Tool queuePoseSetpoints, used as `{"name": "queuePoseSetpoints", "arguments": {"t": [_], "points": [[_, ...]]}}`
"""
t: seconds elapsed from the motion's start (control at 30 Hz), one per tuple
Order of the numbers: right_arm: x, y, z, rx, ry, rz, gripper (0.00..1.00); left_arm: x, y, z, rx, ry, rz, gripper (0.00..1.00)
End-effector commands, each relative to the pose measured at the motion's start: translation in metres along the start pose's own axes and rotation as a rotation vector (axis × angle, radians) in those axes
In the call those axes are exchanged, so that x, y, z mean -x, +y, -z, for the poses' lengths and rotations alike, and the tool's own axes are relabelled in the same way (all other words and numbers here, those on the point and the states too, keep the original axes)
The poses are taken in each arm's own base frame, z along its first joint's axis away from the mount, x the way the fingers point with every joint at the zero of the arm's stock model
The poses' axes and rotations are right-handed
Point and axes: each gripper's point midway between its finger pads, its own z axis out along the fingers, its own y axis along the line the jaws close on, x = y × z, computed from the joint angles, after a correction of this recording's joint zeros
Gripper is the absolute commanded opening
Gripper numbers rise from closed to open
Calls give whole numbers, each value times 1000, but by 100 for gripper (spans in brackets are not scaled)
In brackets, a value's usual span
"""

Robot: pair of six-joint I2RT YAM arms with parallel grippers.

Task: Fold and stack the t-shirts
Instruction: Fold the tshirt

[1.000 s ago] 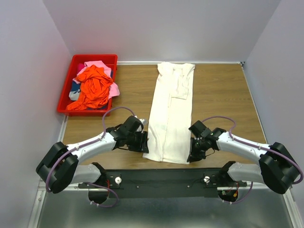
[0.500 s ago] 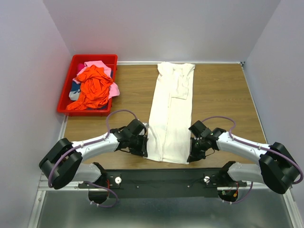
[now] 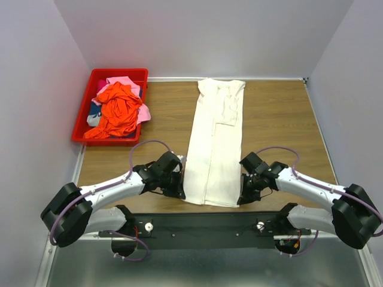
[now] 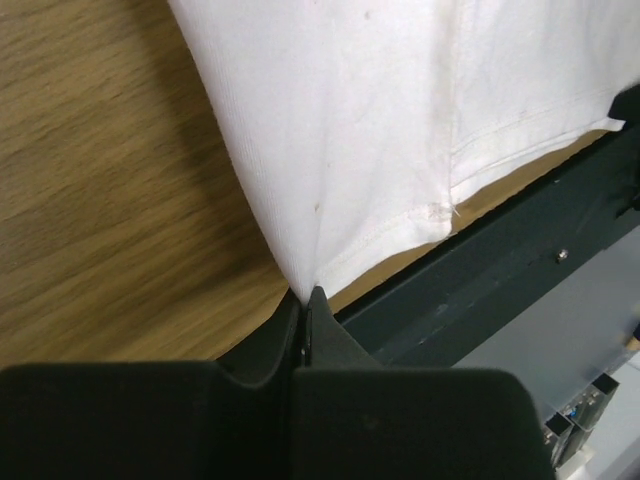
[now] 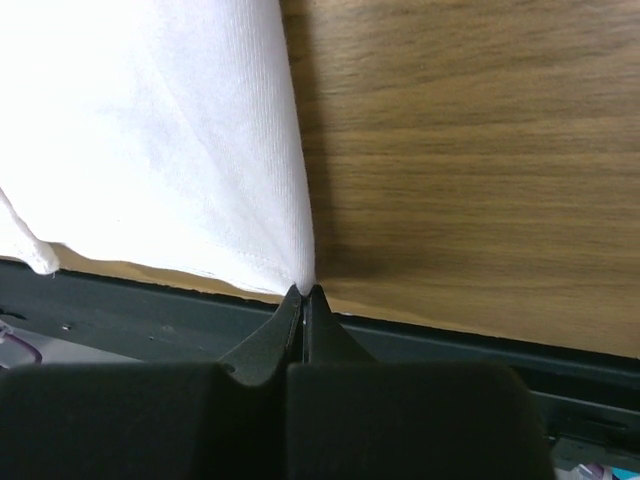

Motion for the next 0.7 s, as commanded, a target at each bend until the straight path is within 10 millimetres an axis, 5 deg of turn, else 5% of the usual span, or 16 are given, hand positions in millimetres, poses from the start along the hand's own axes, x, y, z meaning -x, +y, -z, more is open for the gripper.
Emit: {"name": "queuePoseSetpoints", "arguments": {"t": [0.0, 0.37, 0.67], "points": [[-3, 2, 12, -14, 5, -9, 0, 3, -17, 10, -46, 3, 13, 0], [56, 40, 60, -41, -207, 36, 0, 77, -30, 27, 49, -145, -108, 0], [113, 51, 62, -197, -335, 102, 0, 162, -25, 39, 81, -255, -150, 0]]}}
